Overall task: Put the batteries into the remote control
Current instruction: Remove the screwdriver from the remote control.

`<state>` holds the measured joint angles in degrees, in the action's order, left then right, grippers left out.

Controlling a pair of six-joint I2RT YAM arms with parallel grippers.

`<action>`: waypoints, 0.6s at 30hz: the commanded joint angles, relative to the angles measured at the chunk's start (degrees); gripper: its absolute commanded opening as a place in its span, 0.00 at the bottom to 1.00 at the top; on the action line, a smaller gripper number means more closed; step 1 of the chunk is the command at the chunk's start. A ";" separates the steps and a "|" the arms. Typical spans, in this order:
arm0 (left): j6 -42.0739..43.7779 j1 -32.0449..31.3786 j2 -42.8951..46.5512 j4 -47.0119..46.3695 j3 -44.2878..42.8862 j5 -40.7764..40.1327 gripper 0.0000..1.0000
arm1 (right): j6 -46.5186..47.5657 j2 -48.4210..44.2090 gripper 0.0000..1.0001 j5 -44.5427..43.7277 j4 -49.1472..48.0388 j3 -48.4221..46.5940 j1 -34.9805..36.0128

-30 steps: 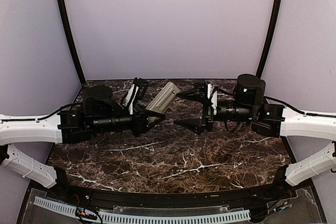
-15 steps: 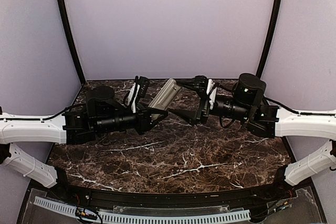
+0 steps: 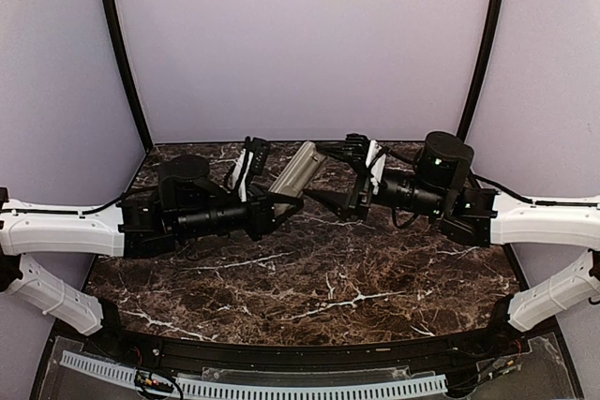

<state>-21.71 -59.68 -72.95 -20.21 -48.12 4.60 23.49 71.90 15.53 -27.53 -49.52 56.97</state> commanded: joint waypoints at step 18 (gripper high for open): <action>-1.22 -0.26 -1.41 -4.38 -1.26 1.78 0.00 | -0.53 2.70 0.66 -4.76 2.61 1.58 0.37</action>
<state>-23.38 -59.64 -75.05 -20.97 -48.16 5.02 23.51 73.32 11.70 -26.15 -49.47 56.97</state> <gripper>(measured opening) 0.197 0.663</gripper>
